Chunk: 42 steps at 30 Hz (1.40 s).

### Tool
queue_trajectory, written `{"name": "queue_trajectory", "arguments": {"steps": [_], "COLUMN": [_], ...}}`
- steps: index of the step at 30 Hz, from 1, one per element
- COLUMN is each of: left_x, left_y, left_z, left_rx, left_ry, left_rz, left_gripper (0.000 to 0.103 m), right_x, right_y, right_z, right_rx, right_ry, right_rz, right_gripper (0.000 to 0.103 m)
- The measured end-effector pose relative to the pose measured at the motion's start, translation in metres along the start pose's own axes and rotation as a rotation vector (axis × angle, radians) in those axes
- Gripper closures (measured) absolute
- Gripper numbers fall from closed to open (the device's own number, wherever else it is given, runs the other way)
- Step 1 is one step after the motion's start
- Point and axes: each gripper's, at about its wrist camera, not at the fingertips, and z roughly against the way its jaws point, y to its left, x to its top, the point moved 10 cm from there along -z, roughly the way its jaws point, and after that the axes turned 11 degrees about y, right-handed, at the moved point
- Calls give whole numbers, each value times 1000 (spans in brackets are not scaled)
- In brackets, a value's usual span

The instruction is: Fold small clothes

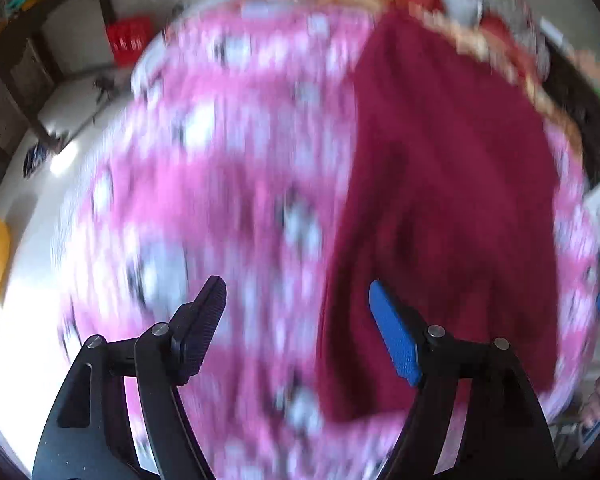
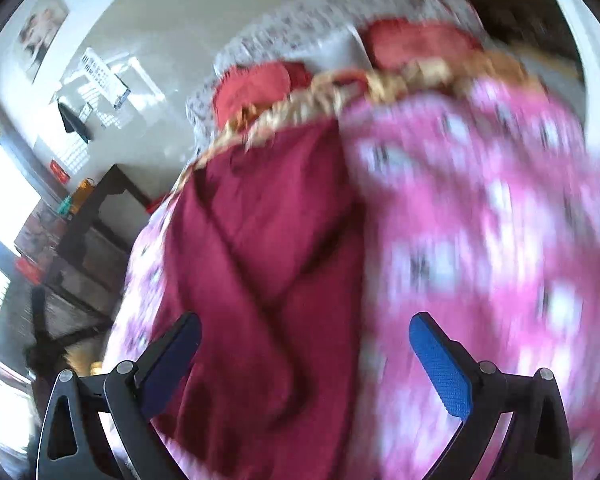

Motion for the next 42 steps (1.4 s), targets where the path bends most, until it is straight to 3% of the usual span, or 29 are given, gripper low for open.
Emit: {"name": "queue_trajectory", "arguments": {"steps": [2,3,7,9,11,12,15,17,19,20,21,22,23,26,31,34,38,40,42], "left_x": [-30,-39,-50,-52,-52,-51,-50,-46,-38,-35,-33,-33,-32,-41,-74,-99,-122,-123,-122], "left_y": [-5,-6,-10,-16,-19,-19,-23,-32,-35,-35,-37,-39,-39,-37,-50,-56,-52,-55,-58], "left_z": [-16,-21,-24,-23,-30,-35,-35,-40,-46,-48,-48,-47,-44,-14,38,25,-34,-22,-4], "left_rx": [-46,-80,-132,-165,-162,-145,-138,-159,-118,-84,-99,-150,-173,-218,-290,-290,-228,-264,-266], "left_ry": [40,61,69,82,121,141,145,170,179,175,175,189,190,134,78,121,231,197,150], "left_rz": [21,35,67,54,50,49,42,44,54,55,64,83,106,118,86,55,80,79,54], "left_gripper": [28,28,28,28,29,33,42,49,62,76,98,97,97,97,98,98,98,98,98], "right_x": [-28,-43,-71,-81,-91,-96,-105,-108,-114,-116,-115,-113,-114,-111,-110,-119,-137,-141,-139], "right_y": [-7,-12,-24,-27,-27,-24,-16,-12,-12,-13,-16,-17,-18,-16,-15,-24,-60,-65,-56], "right_z": [-10,-18,-36,-40,-42,-46,-50,-52,-62,-69,-70,-68,-66,-45,8,22,-13,-13,0], "right_rx": [-6,-22,-45,-53,-9,21,0,-2,1,-5,-21,-19,-2,26,-11,-47,-99,-87,-123], "right_ry": [46,97,183,214,224,243,271,289,326,343,345,343,340,304,234,238,331,330,296], "right_rz": [-58,-86,-148,-183,-227,-236,-230,-233,-255,-264,-267,-270,-278,-256,-184,-186,-251,-275,-210], "right_gripper": [0,6,42,43,43,43,45,58,64,68,80,90,94,96,97,97,97,97,97]}}
